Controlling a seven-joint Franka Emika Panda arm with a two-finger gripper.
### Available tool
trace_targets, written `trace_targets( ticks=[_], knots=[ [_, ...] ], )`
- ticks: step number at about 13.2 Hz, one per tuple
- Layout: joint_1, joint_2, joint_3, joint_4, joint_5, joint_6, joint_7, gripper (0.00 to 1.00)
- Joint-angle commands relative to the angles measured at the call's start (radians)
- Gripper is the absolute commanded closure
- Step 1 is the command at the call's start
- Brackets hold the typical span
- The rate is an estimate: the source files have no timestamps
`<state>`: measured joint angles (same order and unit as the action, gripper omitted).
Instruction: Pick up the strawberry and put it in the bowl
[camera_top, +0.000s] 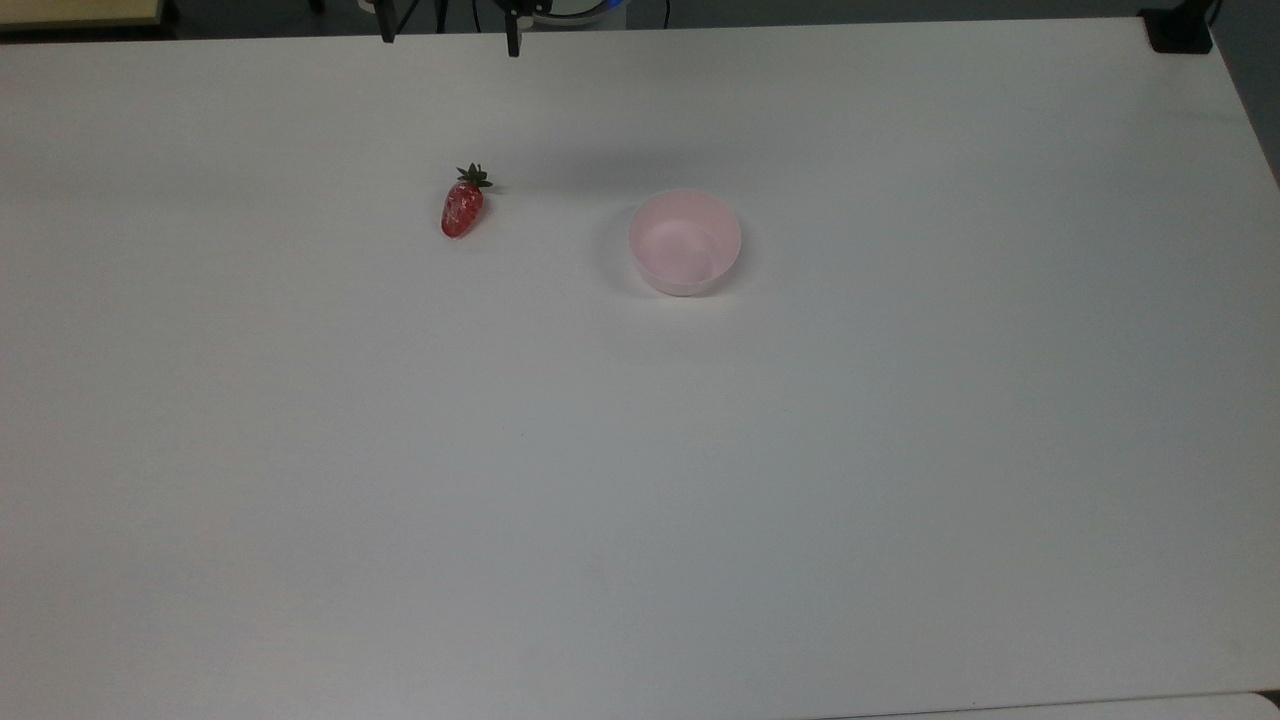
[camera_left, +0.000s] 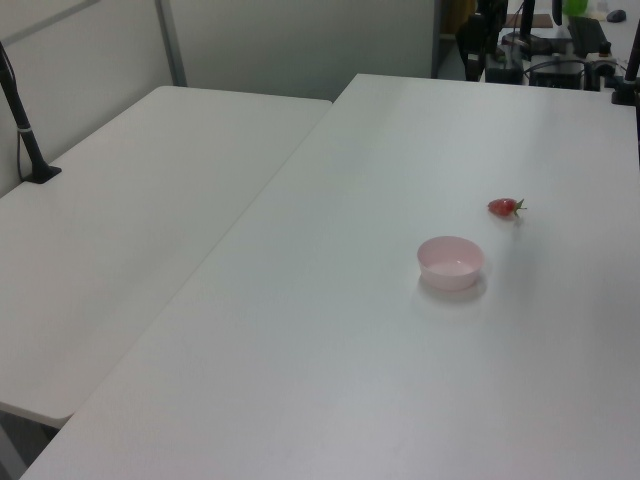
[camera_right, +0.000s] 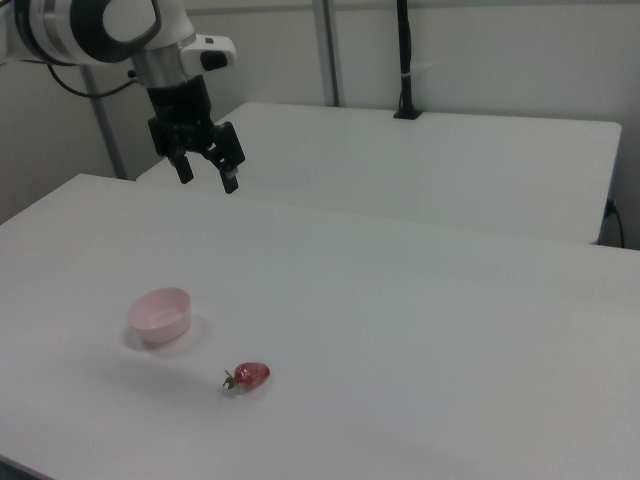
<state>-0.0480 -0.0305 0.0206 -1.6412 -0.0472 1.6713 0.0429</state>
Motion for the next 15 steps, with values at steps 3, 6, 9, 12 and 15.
trace_targets(
  ticks=[3, 6, 9, 12, 15],
  knots=[
    [0.017, -0.002, -0.016, -0.009, 0.018, 0.018, -0.021, 0.00],
    [0.017, -0.002, -0.016, -0.009, 0.018, 0.018, -0.021, 0.00],
    [0.017, -0.003, -0.014, -0.009, 0.018, 0.013, -0.020, 0.00],
    [0.008, -0.011, -0.024, -0.011, 0.004, -0.034, -0.133, 0.00],
    [-0.003, -0.003, -0.028, -0.011, -0.038, -0.104, -0.360, 0.00]
  ],
)
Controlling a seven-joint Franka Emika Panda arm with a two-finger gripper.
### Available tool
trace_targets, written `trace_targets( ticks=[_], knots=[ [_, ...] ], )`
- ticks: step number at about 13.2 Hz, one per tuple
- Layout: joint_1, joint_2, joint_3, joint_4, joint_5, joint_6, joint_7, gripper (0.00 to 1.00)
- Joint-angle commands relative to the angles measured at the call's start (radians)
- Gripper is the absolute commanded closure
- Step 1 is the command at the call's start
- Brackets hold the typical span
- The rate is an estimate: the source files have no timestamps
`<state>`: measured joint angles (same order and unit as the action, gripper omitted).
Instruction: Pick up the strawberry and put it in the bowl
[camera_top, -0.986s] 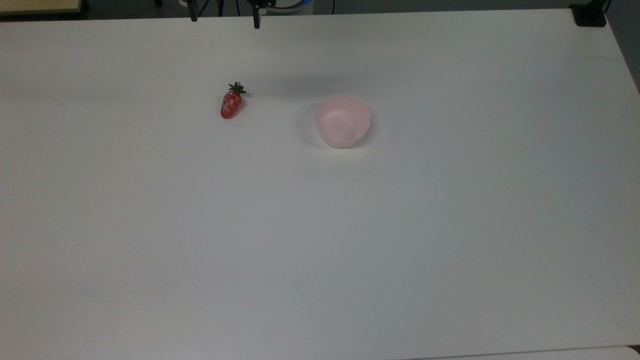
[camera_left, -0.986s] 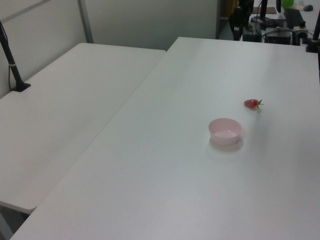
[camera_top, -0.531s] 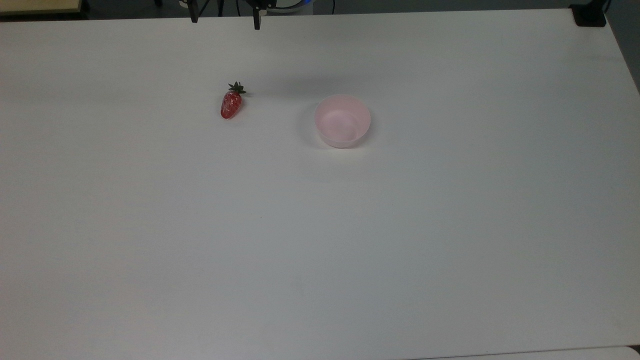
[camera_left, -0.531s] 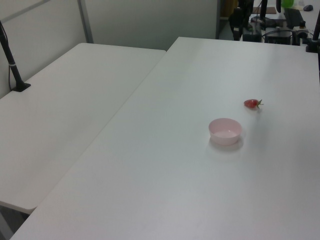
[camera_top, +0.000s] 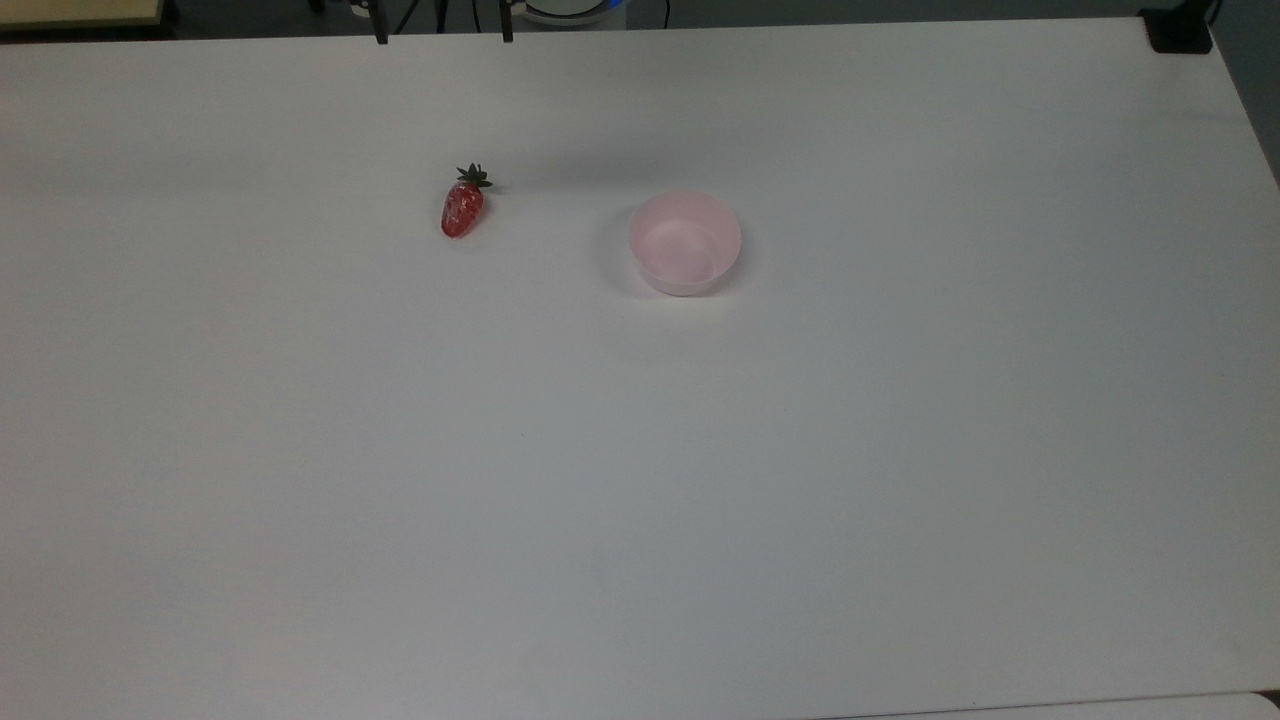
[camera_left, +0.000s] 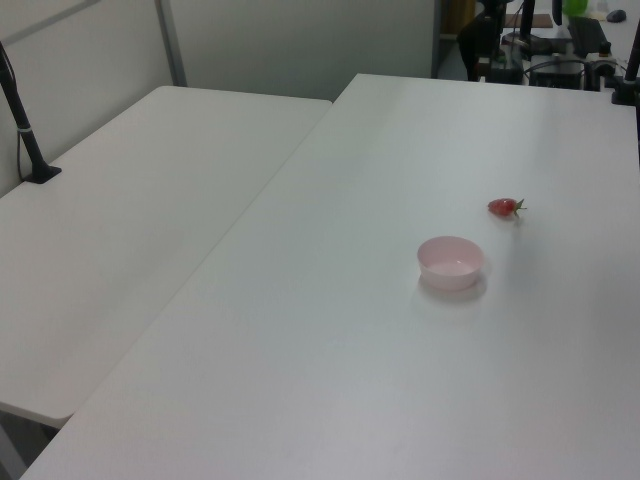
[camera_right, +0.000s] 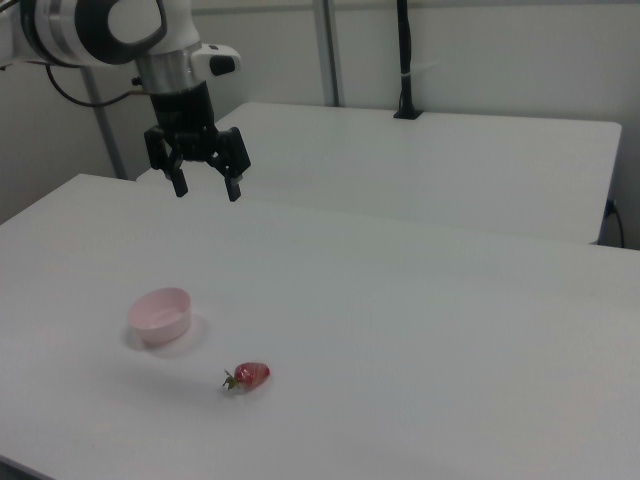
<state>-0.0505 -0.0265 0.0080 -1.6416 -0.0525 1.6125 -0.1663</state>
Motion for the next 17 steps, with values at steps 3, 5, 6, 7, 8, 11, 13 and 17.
trace_targets(
  ticks=[3, 5, 6, 7, 8, 11, 13, 17],
  knots=[
    [-0.002, 0.000, -0.014, -0.073, -0.079, -0.025, -0.148, 0.00],
    [-0.009, -0.013, -0.014, -0.180, -0.076, 0.033, -0.142, 0.00],
    [-0.009, -0.026, -0.014, -0.234, -0.075, 0.087, -0.142, 0.00],
    [-0.009, -0.027, -0.014, -0.286, -0.070, 0.152, -0.142, 0.00],
    [-0.009, -0.027, -0.014, -0.332, -0.070, 0.214, -0.139, 0.00],
    [-0.009, -0.018, -0.014, -0.447, -0.067, 0.369, 0.006, 0.02],
    [-0.012, 0.022, -0.014, -0.469, -0.061, 0.402, 0.198, 0.10],
    [-0.031, 0.075, -0.014, -0.469, -0.061, 0.415, 0.364, 0.09]
  ],
)
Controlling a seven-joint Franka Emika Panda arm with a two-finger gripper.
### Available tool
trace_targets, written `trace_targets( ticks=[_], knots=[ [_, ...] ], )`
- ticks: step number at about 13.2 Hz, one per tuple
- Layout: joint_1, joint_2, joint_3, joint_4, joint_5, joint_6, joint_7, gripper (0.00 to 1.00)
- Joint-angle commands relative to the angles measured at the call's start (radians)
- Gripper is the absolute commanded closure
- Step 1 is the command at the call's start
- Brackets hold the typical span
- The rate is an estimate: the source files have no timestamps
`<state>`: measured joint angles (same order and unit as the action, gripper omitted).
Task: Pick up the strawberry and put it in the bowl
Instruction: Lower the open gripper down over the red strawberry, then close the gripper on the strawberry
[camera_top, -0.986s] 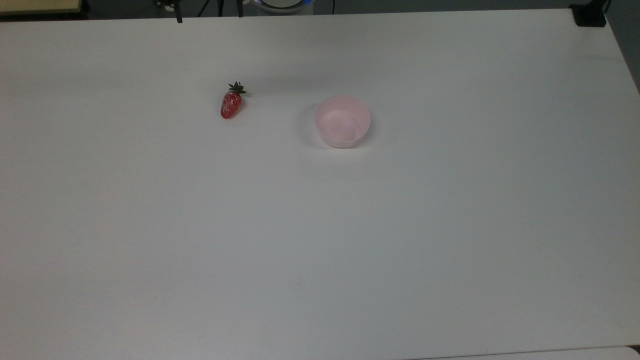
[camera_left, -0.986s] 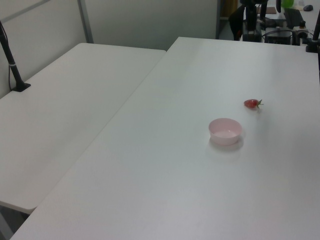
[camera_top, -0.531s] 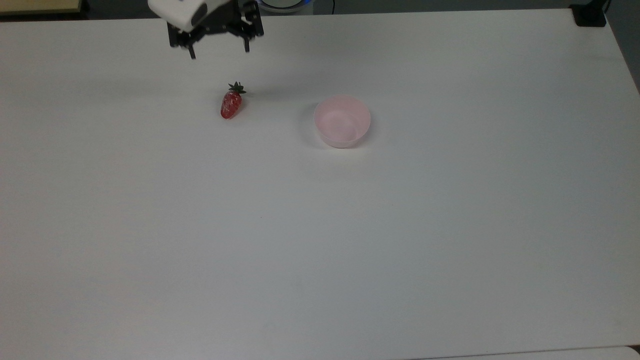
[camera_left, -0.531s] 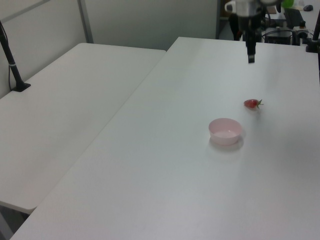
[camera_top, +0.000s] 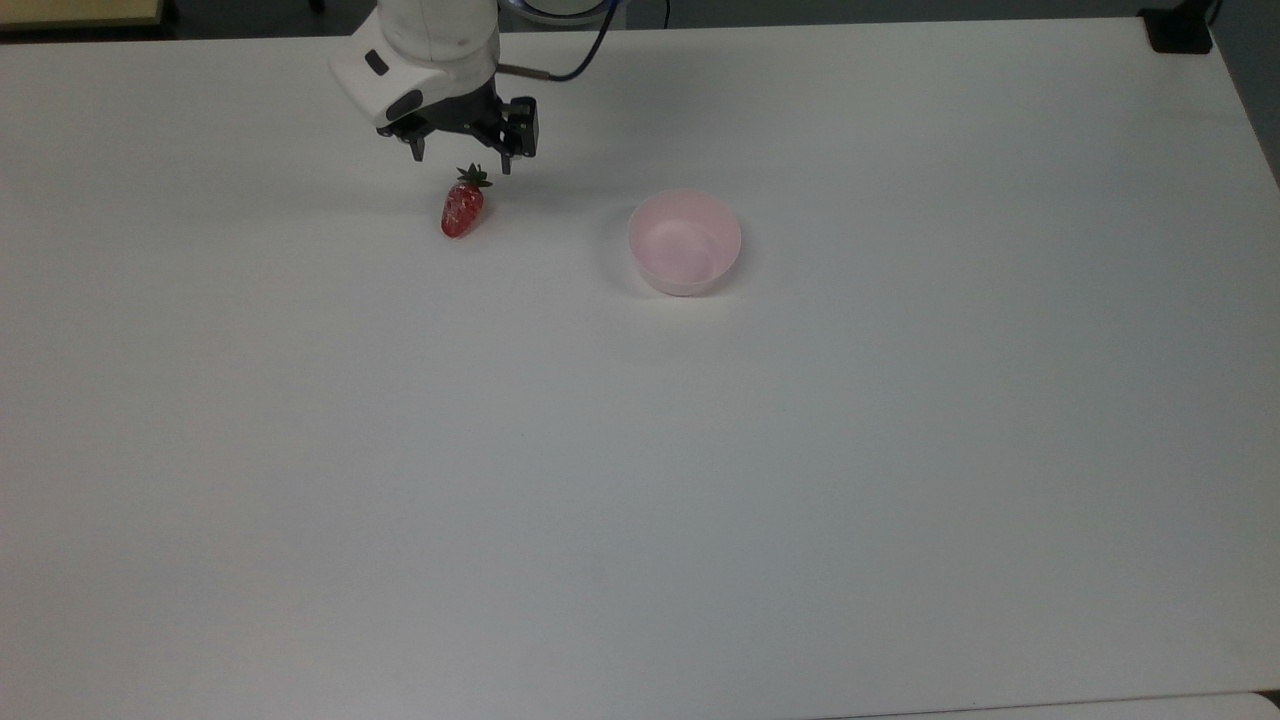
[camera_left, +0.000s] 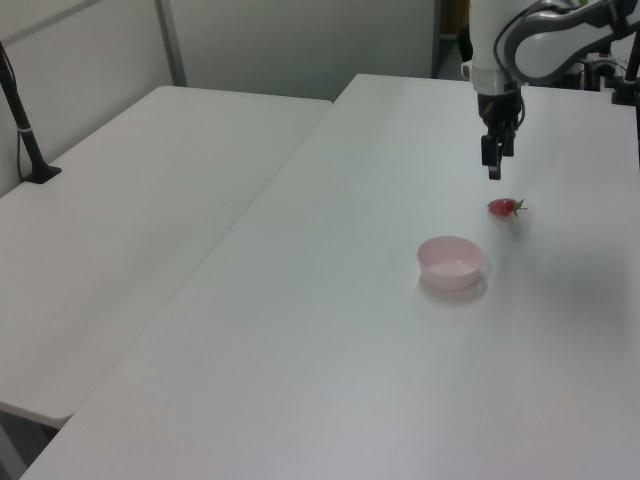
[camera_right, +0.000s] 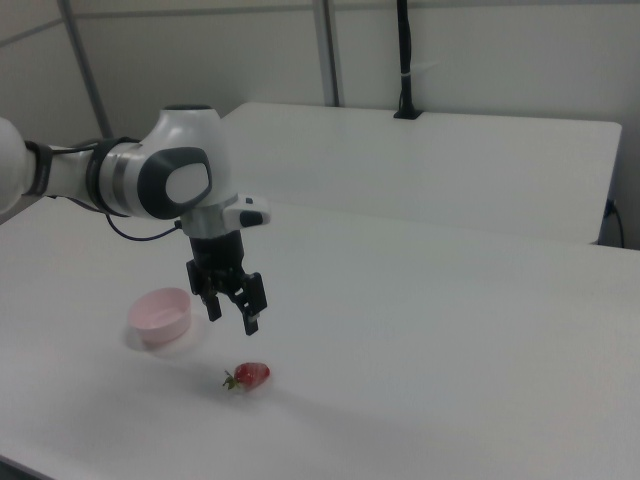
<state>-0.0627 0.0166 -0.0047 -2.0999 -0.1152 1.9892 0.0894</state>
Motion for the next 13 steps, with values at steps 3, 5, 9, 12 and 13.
trace_targets(
  ticks=[3, 5, 9, 12, 13],
  knots=[
    [-0.038, 0.080, -0.001, -0.011, 0.003, 0.042, 0.122, 0.09],
    [-0.040, 0.100, -0.001, -0.012, 0.003, 0.043, 0.121, 0.18],
    [-0.045, 0.154, 0.000, -0.009, 0.003, 0.071, 0.162, 0.27],
    [-0.048, 0.180, 0.000, -0.011, 0.003, 0.108, 0.184, 0.27],
    [-0.049, 0.181, 0.000, -0.011, 0.003, 0.109, 0.184, 0.32]
  ],
)
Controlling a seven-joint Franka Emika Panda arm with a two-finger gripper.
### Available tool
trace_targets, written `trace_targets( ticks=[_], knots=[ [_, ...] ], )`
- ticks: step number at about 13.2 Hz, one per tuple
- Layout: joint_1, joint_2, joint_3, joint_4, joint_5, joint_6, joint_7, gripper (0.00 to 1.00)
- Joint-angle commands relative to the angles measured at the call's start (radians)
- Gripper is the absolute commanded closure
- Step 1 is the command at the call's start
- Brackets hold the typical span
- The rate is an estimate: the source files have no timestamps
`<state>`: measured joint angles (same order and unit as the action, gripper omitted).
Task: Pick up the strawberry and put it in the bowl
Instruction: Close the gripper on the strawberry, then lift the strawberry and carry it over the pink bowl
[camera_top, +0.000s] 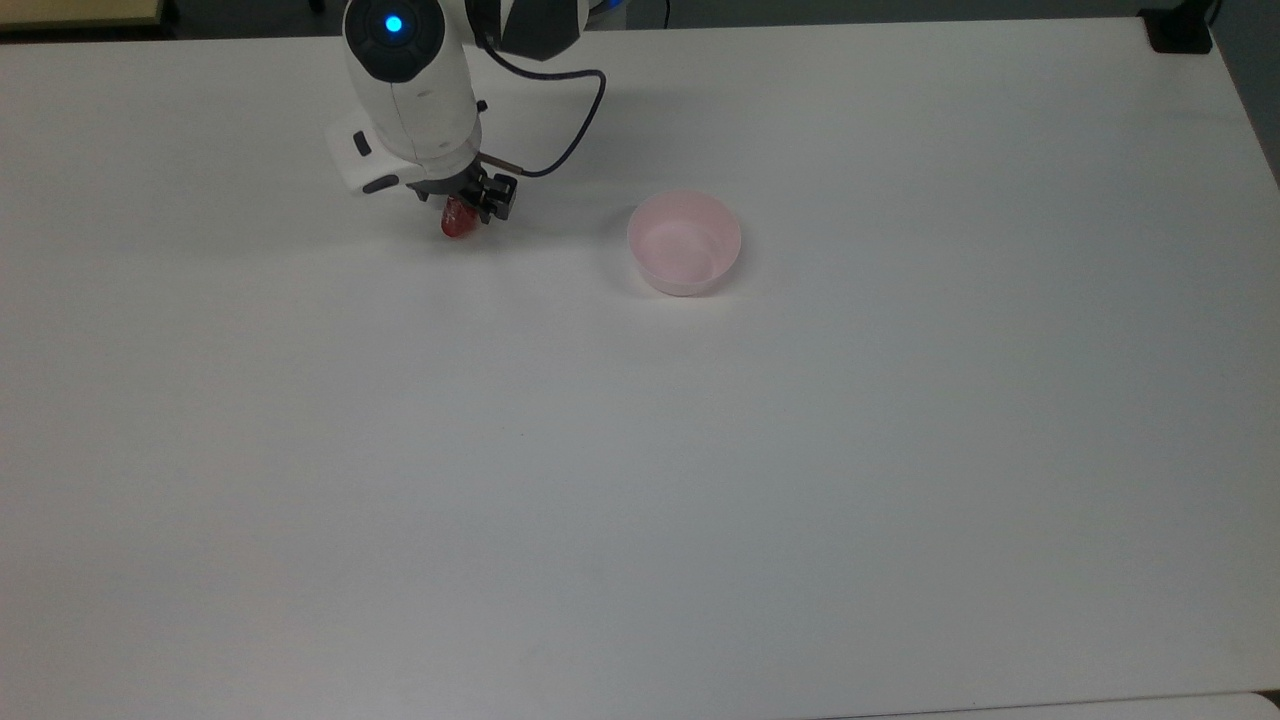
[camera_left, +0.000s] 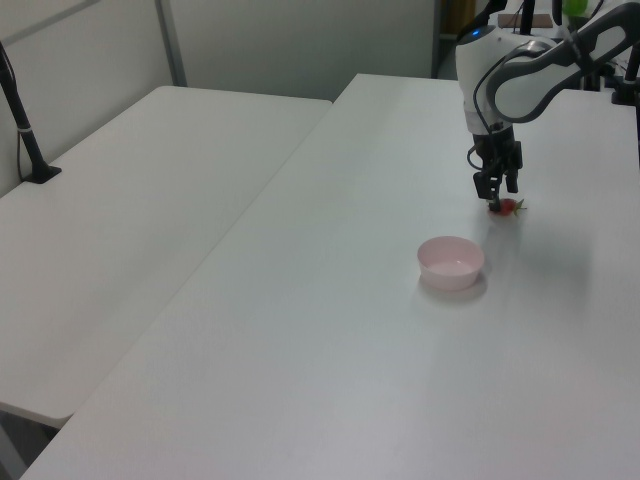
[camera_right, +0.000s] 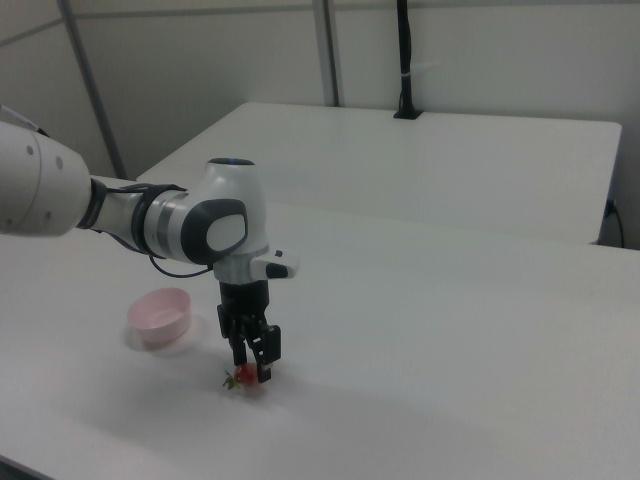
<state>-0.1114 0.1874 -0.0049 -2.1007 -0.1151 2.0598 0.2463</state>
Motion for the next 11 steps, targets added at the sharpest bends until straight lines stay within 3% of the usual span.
trace_targets(
  ticks=[1, 3, 5, 8, 11],
  knots=[
    [0.001, 0.012, 0.000, -0.012, 0.003, 0.039, 0.027, 0.40],
    [0.004, 0.010, 0.002, -0.012, 0.003, 0.037, 0.031, 0.67],
    [0.006, 0.010, 0.003, -0.010, 0.003, 0.036, 0.033, 0.83],
    [0.013, -0.022, 0.014, 0.004, 0.005, -0.004, 0.037, 0.86],
    [0.013, -0.048, 0.115, 0.102, 0.006, -0.139, 0.037, 0.85]
  ],
)
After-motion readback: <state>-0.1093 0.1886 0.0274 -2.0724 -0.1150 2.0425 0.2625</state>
